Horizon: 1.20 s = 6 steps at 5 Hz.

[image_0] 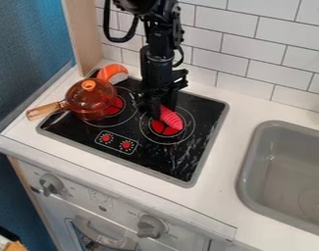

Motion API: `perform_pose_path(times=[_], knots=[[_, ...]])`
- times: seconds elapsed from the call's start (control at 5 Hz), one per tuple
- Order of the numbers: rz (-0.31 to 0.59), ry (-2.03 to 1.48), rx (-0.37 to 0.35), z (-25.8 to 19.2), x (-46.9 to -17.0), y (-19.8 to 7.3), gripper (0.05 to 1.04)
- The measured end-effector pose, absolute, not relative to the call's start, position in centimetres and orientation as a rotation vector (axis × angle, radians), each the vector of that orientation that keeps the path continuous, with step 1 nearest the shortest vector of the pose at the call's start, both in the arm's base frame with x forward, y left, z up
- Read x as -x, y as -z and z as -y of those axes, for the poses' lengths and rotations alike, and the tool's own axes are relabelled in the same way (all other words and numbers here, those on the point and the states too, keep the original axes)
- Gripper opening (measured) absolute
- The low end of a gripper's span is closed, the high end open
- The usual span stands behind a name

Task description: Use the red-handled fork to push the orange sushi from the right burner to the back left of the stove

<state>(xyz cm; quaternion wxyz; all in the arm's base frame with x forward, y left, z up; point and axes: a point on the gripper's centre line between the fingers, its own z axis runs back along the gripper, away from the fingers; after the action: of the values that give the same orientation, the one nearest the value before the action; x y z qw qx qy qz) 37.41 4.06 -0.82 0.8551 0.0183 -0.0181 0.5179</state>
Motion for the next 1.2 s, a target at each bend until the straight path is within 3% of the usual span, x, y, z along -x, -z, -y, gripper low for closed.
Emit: perform_pose_path(times=[0.4,0.8,1.2], knots=[[0.07,-1.029,-0.138,-3.9,-37.4,2.0,0.419],[0.086,-1.007,-0.145,-4.1,-37.8,1.7,0.975],[0.055,-1.037,-0.174,-4.1,-37.1,1.5,1.0]])
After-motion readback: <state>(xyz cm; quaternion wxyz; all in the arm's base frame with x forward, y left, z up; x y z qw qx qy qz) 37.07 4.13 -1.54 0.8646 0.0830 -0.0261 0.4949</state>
